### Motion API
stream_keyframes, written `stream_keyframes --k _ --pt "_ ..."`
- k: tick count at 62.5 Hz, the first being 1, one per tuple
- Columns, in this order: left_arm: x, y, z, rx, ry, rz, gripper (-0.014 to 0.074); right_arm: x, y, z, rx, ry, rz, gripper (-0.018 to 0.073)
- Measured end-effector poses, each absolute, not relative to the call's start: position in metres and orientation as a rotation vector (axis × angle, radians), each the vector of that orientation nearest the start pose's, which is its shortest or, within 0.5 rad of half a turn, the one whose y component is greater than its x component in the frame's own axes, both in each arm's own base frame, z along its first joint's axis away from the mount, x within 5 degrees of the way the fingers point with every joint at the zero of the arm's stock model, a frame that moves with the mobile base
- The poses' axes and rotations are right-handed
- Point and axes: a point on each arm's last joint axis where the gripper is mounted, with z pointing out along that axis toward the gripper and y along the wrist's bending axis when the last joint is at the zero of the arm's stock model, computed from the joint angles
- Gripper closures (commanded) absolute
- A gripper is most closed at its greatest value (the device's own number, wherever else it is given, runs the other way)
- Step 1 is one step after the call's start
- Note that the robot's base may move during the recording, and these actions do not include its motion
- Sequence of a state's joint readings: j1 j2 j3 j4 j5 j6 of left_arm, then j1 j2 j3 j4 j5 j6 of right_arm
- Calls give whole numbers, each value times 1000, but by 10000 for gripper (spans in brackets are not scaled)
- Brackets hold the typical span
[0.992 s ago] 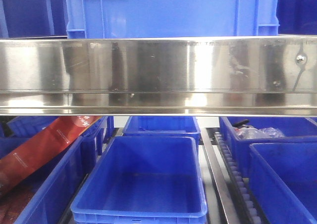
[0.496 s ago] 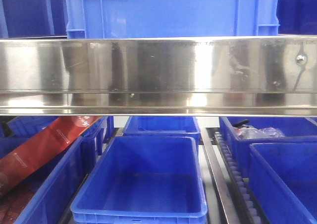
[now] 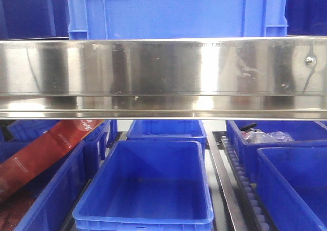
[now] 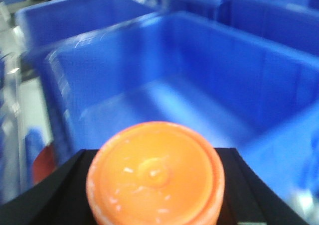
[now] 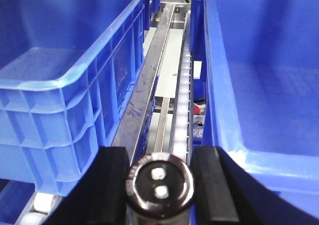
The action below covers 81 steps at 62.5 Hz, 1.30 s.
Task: Place cylindrical capacitor in blue bin on shelf
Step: 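Lower the left gripper into the blue bin and release the orange capacitor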
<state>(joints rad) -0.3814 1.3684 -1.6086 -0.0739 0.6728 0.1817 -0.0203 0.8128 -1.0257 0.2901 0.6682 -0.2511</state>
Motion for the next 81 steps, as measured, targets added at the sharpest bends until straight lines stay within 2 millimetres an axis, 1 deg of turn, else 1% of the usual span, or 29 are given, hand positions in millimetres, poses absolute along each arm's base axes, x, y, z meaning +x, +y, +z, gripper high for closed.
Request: stream_keyframes --k 4,8,11,15,19,24,27,33,36,39,41,46,50,53,59,62,64,66,73,78,81 --pt "291 -122 486 508 1830 -220 708 151 13 419 -119 1909 145 721" --pt "312 -131 486 507 1826 -221 708 151 13 419 -117 1909 151 721" --pt "324 -135 490 504 1811 -222 708 151 13 419 -117 1909 151 721" --pt "341 -143 489 505 1806 -224 708 151 14 420 -116 1908 156 721" --pt "358 -151 482 506 1814 -228 708 151 14 420 -115 1908 158 721" --pt "373 -158 475 508 1825 -238 708 151 14 420 -115 1908 158 721" --pt "385 -163 463 515 1853 -238 708 151 14 420 -115 1908 158 721" --pt "399 -169 444 527 1902 -237 708 151 14 420 -114 1908 161 721" --pt "407 -172 430 537 1941 -234 708 151 14 420 -113 1907 164 721" --pt "411 -174 422 543 1964 -233 699 151 14 420 -112 1907 166 721" --pt "414 -175 416 547 1982 -233 676 151 14 420 -112 1907 166 721" --pt "418 -177 408 555 2011 -232 587 151 14 420 -111 1907 171 721" --pt "419 -178 404 559 2028 -235 446 151 15 420 -110 1906 173 721" --pt "419 -178 403 559 2034 -240 314 151 15 420 -109 1906 175 721" --pt "418 -179 404 555 2035 -255 115 151 15 420 -109 1906 175 721" --pt "418 -179 404 555 2037 -257 31 151 15 420 -109 1906 177 721" --pt "418 -179 404 556 2039 -257 -5 151 15 420 -109 1906 177 721" --pt "417 -179 404 558 2044 -258 -21 151 15 420 -109 1906 177 721" --pt "415 -178 405 567 2066 -259 8 151 15 420 -109 1906 177 721" --pt "411 -177 411 574 2077 -261 43 151 15 420 -109 1906 178 721" --pt "404 -174 421 576 2071 -262 73 151 15 420 -109 1906 178 721"
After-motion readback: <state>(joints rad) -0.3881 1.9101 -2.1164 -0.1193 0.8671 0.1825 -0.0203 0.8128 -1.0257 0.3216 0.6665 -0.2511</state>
